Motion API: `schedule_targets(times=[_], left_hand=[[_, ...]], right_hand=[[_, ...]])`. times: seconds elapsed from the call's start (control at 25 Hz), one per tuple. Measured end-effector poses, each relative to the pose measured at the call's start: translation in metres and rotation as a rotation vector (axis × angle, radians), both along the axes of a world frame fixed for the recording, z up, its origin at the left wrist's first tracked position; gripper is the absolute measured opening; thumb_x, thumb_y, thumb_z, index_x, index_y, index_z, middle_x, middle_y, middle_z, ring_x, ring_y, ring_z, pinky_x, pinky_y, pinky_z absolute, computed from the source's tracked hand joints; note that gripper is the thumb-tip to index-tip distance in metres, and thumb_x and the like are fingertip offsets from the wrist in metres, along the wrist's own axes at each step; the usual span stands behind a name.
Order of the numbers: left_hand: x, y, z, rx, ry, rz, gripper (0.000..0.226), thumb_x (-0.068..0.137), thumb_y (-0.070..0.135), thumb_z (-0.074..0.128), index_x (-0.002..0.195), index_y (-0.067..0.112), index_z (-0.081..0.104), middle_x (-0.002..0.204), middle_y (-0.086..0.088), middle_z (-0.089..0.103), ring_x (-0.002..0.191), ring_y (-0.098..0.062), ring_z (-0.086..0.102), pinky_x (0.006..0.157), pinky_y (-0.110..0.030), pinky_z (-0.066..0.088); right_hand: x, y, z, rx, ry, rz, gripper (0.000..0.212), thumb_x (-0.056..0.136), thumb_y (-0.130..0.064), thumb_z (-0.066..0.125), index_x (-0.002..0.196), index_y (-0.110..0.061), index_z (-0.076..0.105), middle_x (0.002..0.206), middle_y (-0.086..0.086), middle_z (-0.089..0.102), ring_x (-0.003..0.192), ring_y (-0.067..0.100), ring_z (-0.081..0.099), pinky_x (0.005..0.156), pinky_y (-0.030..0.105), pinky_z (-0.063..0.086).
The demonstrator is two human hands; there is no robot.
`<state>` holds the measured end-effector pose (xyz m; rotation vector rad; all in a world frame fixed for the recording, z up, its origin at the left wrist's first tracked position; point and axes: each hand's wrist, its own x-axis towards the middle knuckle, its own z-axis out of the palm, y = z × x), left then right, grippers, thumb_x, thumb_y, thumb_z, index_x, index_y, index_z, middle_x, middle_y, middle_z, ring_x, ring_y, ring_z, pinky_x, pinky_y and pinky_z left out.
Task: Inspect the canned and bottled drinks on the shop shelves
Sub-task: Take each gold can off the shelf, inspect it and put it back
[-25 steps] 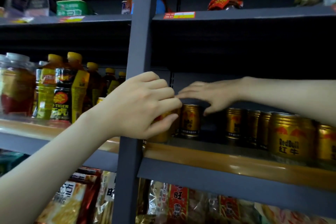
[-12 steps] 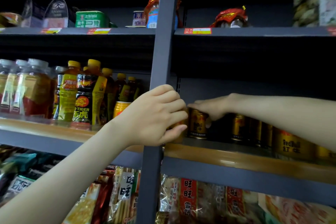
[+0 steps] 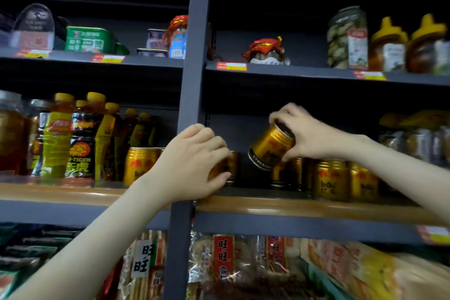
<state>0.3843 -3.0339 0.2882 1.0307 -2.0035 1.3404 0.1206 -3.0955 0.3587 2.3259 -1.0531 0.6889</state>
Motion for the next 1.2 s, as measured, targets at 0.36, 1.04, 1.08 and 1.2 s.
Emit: schedule_targets(times=[0.36, 1.04, 1.08, 1.2], left_hand=[[-0.101, 0.070, -0.107, 0.642, 0.555, -0.607, 0.086, 0.073, 0.061, 0.071, 0.137, 0.045, 0.016, 0.121, 0.028, 0.039, 0.114, 0.010, 0.036, 0.088, -0.001, 0.032], [-0.053, 0.154, -0.372, 1.145, 1.015, -0.280, 0.073, 0.076, 0.031, 0.076, 0.125, 0.046, 0.024, 0.127, 0.013, 0.049, 0.116, -0.008, 0.052, 0.083, -0.010, 0.040], [-0.050, 0.156, -0.373, 1.139, 1.017, -0.256, 0.074, 0.076, 0.033, 0.076, 0.126, 0.044, 0.023, 0.127, 0.013, 0.050, 0.115, -0.007, 0.052, 0.082, -0.012, 0.040], [-0.046, 0.158, -0.378, 1.216, 1.133, -0.147, 0.073, 0.073, 0.037, 0.079, 0.128, 0.036, 0.030, 0.121, 0.015, 0.057, 0.106, -0.001, 0.057, 0.082, -0.011, 0.046]], right_hand=[[-0.017, 0.159, -0.112, 0.175, -0.081, 0.155, 0.081, 0.064, -0.016, 0.084, 0.127, -0.044, 0.040, 0.121, -0.026, 0.030, 0.122, -0.003, 0.034, 0.097, 0.007, 0.031], [0.041, 0.177, -0.418, 1.172, -0.659, 0.379, 0.069, 0.061, -0.040, 0.078, 0.121, -0.046, 0.044, 0.116, -0.032, 0.058, 0.112, -0.011, 0.053, 0.088, 0.006, 0.040], [0.043, 0.175, -0.421, 1.174, -0.649, 0.400, 0.070, 0.061, -0.040, 0.078, 0.122, -0.046, 0.044, 0.117, -0.031, 0.058, 0.113, -0.011, 0.052, 0.090, 0.007, 0.040], [0.048, 0.165, -0.431, 1.270, -0.664, 0.436, 0.074, 0.065, -0.044, 0.076, 0.129, -0.048, 0.039, 0.126, -0.035, 0.051, 0.121, -0.011, 0.047, 0.101, 0.015, 0.041]])
